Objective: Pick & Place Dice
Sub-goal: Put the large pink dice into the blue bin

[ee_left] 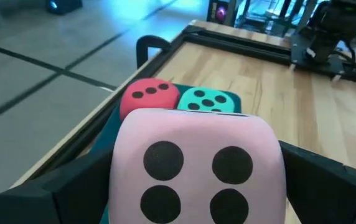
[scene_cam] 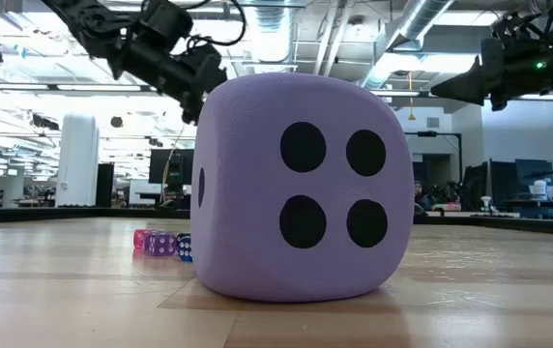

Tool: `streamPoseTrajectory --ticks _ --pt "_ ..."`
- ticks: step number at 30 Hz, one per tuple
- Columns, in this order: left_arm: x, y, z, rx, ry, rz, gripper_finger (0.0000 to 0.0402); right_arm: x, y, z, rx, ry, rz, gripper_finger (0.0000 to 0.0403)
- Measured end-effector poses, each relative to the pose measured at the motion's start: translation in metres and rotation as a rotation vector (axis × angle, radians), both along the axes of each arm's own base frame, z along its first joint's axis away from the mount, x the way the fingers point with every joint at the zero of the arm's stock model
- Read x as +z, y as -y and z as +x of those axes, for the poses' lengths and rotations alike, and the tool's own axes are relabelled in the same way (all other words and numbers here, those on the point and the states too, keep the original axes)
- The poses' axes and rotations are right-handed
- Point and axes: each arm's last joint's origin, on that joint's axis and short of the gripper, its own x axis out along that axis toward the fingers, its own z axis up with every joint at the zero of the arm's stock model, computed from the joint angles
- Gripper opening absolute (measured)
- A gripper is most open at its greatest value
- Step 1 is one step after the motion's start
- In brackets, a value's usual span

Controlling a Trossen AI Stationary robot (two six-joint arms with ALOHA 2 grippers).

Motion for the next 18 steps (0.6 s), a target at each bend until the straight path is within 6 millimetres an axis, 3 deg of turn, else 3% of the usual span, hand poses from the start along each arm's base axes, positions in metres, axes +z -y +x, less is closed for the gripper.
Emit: streamPoseTrajectory --ticks 6,18 --pt "0.002 -0.017 0.011 -0.004 -0.013 -0.023 0.0397 0.002 0.000 0.000 -0.001 0.015 -0.017 0.0000" --pt "-0.017 -0.051 0.035 0.014 -0.131 -0.079 0.0397 0.012 0.000 0.002 0.026 0.092 -0.070 0.0000"
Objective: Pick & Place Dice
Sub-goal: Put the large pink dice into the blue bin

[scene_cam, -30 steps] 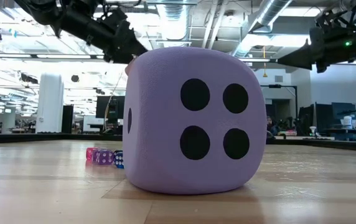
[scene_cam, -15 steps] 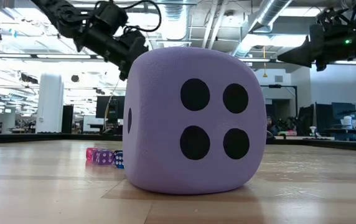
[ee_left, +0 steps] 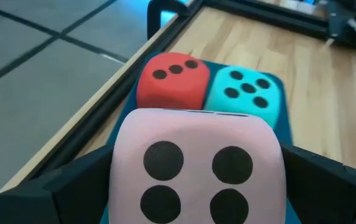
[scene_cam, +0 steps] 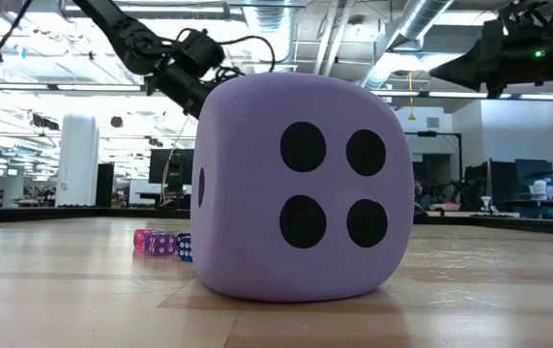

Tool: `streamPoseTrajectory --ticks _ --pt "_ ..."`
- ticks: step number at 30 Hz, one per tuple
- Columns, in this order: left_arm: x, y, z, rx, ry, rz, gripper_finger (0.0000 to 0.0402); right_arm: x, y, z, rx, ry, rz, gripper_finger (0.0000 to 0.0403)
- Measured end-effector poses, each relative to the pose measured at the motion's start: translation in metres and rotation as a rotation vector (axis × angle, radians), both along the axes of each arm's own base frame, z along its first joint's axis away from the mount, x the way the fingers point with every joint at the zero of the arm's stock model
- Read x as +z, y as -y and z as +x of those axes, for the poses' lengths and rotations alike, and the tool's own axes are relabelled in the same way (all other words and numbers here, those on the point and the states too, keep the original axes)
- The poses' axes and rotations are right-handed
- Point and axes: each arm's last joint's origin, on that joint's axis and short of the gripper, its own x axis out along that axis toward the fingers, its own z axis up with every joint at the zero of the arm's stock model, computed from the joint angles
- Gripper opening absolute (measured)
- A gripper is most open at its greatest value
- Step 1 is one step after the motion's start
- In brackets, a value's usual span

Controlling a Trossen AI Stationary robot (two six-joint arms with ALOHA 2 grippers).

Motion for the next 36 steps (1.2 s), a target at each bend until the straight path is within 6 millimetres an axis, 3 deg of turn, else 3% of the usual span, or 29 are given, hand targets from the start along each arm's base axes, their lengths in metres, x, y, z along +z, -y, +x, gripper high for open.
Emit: streamPoseTrajectory --ticks 8,18,23,36 --pt "0.003 -0.009 0.016 -0.071 -0.008 0.006 0.0397 0.015 0.004 0.019 -0.002 -0.073 -0.010 0.0000" --pt "0.000 -0.010 0.018 -0.112 -0.044 0.023 0.0397 0.035 0.021 0.078 -0.004 -0.292 -0.023 0.0000" --pt "-0.001 -0.010 0.018 -0.125 -0.053 0.042 0.0397 0.029 0.041 0.111 0.039 -0.383 0.021 0.0000" --pt "-0.001 -0.008 0.019 -0.135 -0.054 0.044 0.0397 0.013 0.083 0.177 0.170 -0.400 0.086 0.0000"
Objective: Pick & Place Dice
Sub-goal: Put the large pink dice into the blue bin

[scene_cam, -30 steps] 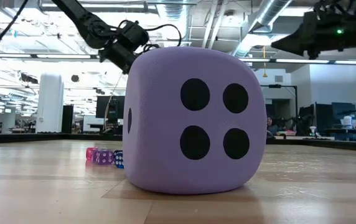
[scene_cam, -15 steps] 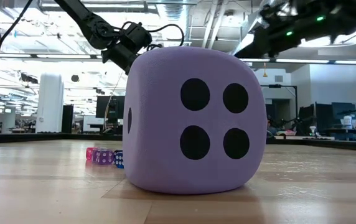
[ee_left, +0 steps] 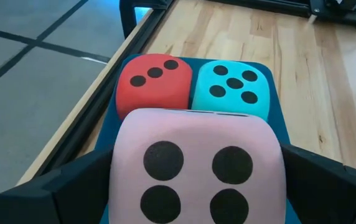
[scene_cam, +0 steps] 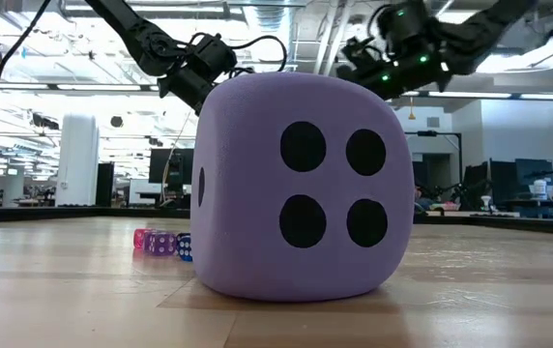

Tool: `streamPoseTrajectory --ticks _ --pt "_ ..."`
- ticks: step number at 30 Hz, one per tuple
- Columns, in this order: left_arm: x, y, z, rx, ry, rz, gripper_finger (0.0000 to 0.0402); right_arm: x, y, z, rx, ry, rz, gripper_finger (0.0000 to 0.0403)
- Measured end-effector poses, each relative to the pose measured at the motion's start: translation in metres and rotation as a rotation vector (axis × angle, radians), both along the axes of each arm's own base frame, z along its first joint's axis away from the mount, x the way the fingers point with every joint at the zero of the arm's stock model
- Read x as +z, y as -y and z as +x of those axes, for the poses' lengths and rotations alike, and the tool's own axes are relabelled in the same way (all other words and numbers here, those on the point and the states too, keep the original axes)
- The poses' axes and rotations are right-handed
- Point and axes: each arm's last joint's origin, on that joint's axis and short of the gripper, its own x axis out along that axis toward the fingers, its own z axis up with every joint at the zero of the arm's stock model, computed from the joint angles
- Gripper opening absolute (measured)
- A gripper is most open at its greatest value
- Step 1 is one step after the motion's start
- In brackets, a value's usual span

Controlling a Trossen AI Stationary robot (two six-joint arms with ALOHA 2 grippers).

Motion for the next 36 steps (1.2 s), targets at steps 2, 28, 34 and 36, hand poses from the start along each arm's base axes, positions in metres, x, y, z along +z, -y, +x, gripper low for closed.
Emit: streamPoseTrajectory --ticks 2,28,34,36 --pt "0.000 0.000 0.000 0.000 0.000 0.000 0.0397 -0.002 0.004 0.010 0.035 -0.005 0.008 0.0000" --pt "-0.002 0.001 -0.001 -0.001 -0.023 -0.015 0.0397 -0.015 0.031 0.084 0.211 -0.020 0.058 0.0000" --pt "-0.002 0.002 -0.001 -0.002 -0.022 -0.014 0.0397 -0.013 0.032 0.085 0.214 -0.038 0.069 0.0000" --pt "-0.002 0.003 0.000 -0.007 -0.022 -0.013 0.0397 -0.015 0.034 0.084 0.209 -0.058 0.081 0.0000"
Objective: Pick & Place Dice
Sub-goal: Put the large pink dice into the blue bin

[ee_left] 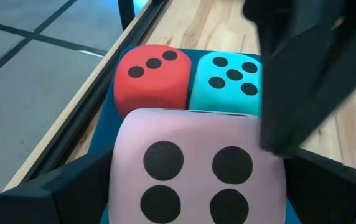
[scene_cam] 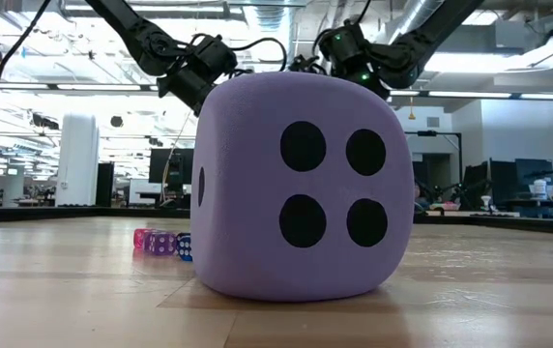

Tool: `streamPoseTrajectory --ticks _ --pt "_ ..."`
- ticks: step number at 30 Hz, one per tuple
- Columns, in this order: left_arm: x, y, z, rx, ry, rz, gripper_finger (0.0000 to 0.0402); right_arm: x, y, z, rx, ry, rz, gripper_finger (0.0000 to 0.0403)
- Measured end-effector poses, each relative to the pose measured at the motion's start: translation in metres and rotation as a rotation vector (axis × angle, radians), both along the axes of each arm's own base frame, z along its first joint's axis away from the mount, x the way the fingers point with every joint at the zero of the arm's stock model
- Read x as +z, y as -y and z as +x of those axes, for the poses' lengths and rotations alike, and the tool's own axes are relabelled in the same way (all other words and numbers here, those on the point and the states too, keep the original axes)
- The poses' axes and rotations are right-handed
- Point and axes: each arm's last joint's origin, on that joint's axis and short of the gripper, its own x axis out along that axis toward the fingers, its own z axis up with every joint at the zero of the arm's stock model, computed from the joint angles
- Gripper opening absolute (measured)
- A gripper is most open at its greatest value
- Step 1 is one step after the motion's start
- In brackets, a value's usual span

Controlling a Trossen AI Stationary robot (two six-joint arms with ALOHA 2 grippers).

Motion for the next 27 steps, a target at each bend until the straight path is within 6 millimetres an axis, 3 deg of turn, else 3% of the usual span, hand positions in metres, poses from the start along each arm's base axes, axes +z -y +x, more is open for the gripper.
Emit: streamPoseTrajectory --ticks 21,27 --pt "0.000 0.007 0.005 -0.034 -0.002 0.028 0.0397 -0.011 0.006 -0.008 -0.018 -0.125 0.039 0.0000" --pt "0.002 0.007 0.005 -0.046 0.017 0.029 0.0397 -0.005 0.006 -0.004 -0.007 -0.040 0.005 0.0000"
